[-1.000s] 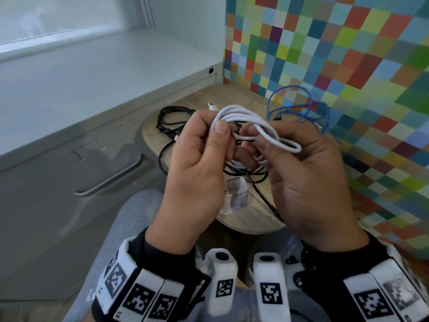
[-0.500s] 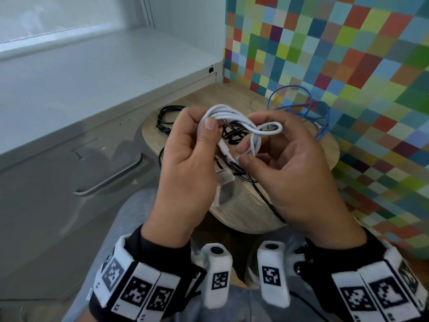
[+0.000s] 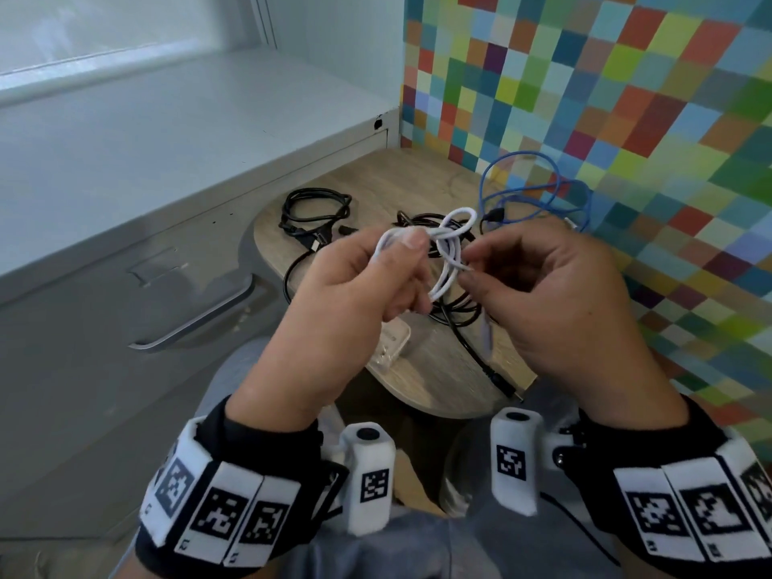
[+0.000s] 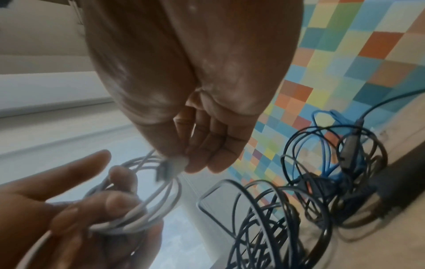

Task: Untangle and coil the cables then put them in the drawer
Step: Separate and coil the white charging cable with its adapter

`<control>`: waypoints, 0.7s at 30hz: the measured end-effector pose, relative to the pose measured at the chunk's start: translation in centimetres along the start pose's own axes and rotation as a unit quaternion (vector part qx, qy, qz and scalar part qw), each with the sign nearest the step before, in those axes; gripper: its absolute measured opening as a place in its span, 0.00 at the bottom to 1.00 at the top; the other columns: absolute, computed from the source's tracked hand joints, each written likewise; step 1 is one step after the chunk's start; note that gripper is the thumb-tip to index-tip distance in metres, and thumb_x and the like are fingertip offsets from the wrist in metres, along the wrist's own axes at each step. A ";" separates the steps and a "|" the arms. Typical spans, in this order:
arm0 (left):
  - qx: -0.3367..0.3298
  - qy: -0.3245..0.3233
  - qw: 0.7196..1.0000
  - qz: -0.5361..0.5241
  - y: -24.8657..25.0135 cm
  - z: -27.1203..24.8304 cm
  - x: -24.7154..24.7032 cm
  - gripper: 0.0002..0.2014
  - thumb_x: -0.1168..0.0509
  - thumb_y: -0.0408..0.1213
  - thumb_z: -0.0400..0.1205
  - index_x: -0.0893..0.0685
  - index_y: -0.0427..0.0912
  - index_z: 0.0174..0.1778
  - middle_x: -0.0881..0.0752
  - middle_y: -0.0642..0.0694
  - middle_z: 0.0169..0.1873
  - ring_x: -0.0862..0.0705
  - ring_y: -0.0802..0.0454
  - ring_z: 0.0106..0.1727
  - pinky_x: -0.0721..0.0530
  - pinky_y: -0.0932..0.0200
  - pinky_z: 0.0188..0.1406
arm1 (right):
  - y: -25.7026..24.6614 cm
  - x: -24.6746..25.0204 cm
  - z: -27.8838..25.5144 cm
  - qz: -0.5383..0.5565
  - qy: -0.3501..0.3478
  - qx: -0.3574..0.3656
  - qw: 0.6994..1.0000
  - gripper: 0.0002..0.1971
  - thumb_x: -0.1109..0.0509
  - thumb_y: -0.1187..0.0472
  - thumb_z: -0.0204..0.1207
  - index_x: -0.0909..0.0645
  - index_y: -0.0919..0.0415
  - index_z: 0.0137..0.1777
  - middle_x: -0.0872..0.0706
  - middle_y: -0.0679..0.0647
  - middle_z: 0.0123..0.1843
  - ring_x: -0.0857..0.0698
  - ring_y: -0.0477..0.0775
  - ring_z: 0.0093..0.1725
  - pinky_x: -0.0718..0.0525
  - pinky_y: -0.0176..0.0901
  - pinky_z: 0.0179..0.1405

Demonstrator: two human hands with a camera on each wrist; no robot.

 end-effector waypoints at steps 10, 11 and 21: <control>-0.044 0.156 0.980 -0.116 1.2 -0.4 2.0 0.17 0.45 0.39 0.94 0.23 0.40 0.40 0.32 0.51 0.22 0.29 0.52 0.23 0.17 0.54 0.37 | -1.4 -0.1 -1.0 -0.098 -0.017 0.076 0.992 0.09 0.18 0.62 0.76 0.07 0.47 0.52 0.10 0.39 0.43 0.10 0.44 0.47 0.17 0.29 0.45; -0.049 0.168 0.975 -0.134 1.3 -0.4 2.2 0.17 0.45 0.39 0.94 0.23 0.40 0.39 0.32 0.51 0.22 0.30 0.52 0.23 0.17 0.55 0.36 | -1.4 -0.3 -1.2 -0.093 -0.034 0.071 0.993 0.09 0.18 0.62 0.76 0.07 0.46 0.51 0.10 0.39 0.42 0.10 0.43 0.47 0.17 0.28 0.46; -0.068 0.171 0.960 -0.212 2.9 -0.8 2.3 0.17 0.46 0.42 0.94 0.23 0.41 0.41 0.35 0.51 0.23 0.34 0.55 0.22 0.25 0.55 0.30 | -1.5 0.2 -0.9 -0.249 -0.001 0.159 0.955 0.04 0.23 0.53 0.80 0.08 0.49 0.52 0.16 0.38 0.44 0.20 0.43 0.51 0.22 0.45 0.52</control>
Point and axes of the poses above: each hand's wrist, its own z-axis towards the middle knuckle, its own x-axis out of the back of the hand, y = z × x, the point moved 5 cm from there along z, towards the middle knuckle
